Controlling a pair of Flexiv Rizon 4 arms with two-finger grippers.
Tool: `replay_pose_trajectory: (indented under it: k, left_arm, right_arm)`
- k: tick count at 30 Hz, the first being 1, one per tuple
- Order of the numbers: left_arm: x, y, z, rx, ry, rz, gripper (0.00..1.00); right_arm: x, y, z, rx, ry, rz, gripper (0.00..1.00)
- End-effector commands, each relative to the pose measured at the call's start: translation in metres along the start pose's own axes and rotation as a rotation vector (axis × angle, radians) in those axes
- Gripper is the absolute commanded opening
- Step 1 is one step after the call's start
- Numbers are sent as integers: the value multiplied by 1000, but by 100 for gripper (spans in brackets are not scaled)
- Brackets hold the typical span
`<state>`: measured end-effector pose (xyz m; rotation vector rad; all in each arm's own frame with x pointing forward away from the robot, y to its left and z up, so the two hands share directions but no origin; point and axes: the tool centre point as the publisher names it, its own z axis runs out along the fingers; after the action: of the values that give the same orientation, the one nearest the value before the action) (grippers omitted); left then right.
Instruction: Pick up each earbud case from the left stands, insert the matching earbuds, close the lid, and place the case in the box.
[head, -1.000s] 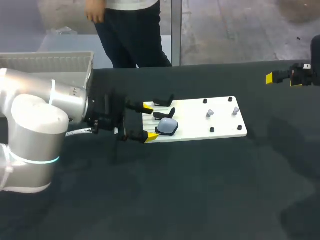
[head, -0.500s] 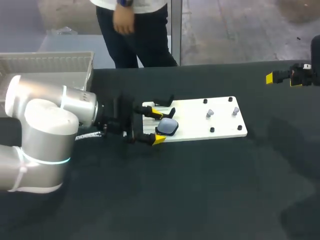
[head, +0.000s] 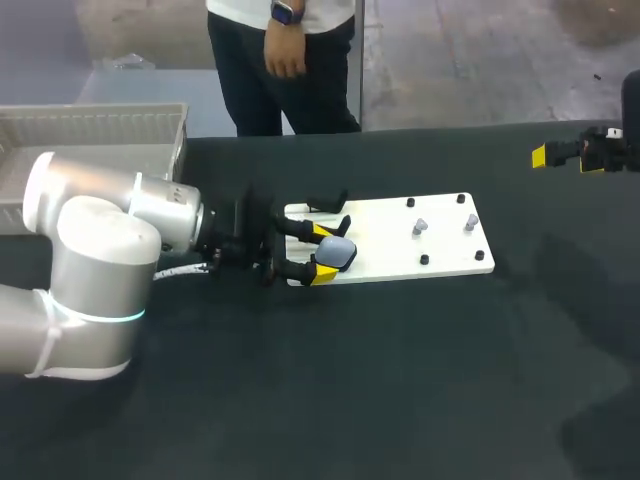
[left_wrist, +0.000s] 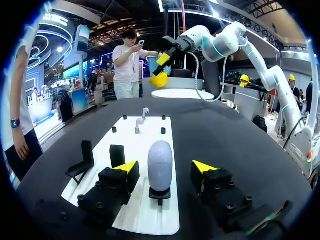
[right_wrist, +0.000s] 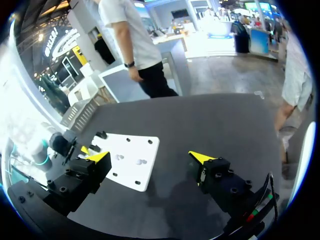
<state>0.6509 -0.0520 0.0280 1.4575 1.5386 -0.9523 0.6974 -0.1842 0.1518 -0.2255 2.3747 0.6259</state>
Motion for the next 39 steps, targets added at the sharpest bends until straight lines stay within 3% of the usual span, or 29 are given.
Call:
replay_pose_trajectory:
  k: [1,14,39]
  left_arm:
    - [4,6,3,17,-18,5,64]
    - [2,7,8,32,-29,1,50]
    - [3,4,12,27,-10,9,46]
  right_arm:
    - [0,-1,1,-2,0,-1,100]
    - [0,-1,1,-2,0,-1,100]
    - [0,-1,1,-2,0,-1,100]
